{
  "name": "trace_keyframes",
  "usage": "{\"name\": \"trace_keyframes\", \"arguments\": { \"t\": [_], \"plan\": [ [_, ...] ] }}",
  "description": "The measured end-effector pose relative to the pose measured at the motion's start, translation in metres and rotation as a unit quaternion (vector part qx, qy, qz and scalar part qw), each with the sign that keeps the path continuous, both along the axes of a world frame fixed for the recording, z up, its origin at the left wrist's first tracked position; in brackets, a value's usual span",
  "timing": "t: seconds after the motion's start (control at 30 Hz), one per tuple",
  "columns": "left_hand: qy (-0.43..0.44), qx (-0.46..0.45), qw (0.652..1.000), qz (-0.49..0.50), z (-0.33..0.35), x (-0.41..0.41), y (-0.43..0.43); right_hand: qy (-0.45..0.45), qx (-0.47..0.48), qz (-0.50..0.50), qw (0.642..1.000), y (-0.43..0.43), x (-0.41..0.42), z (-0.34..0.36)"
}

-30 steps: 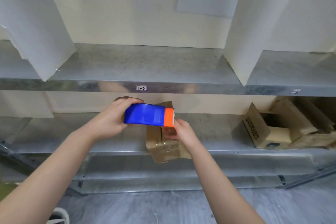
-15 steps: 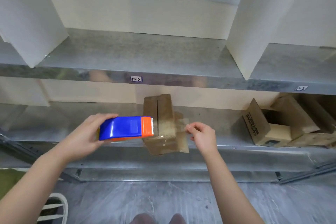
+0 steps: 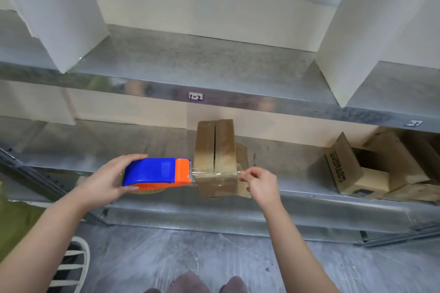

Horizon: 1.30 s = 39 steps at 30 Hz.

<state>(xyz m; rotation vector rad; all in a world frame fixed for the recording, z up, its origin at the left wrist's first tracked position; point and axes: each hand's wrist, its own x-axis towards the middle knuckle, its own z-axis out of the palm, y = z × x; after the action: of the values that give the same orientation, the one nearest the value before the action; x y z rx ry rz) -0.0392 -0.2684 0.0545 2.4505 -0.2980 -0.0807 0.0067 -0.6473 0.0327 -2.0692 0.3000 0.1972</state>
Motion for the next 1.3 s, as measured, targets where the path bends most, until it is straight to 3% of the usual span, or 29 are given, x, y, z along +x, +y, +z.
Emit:
{"name": "trace_keyframes", "arguments": {
  "t": [0.37,0.63,0.7,0.77,0.87,1.0,1.3],
  "plan": [
    [0.091,-0.058,0.994,0.000,-0.021,0.040,-0.004,0.076,0.116,-0.055,0.989,-0.001,0.007,-0.018],
    [0.065,0.004,0.997,-0.050,-0.003,0.065,-0.005,0.210,0.252,-0.064,0.943,0.006,0.004,-0.026],
    [0.054,0.009,0.997,-0.061,0.000,0.065,-0.004,0.150,0.219,-0.055,0.963,0.006,0.000,-0.027],
    [0.049,0.016,0.997,-0.063,0.001,0.066,-0.006,0.017,0.160,-0.030,0.987,0.008,-0.004,-0.028],
    [0.048,0.028,0.996,-0.064,0.003,0.067,-0.009,-0.108,0.036,0.081,0.990,0.014,-0.006,-0.026],
    [0.042,0.035,0.996,-0.076,0.006,0.069,-0.011,-0.123,-0.036,0.104,0.986,0.024,-0.005,-0.029],
    [0.080,0.015,0.990,-0.115,0.004,0.067,0.020,-0.083,0.034,0.057,0.994,0.033,-0.004,-0.030]
  ]
}}
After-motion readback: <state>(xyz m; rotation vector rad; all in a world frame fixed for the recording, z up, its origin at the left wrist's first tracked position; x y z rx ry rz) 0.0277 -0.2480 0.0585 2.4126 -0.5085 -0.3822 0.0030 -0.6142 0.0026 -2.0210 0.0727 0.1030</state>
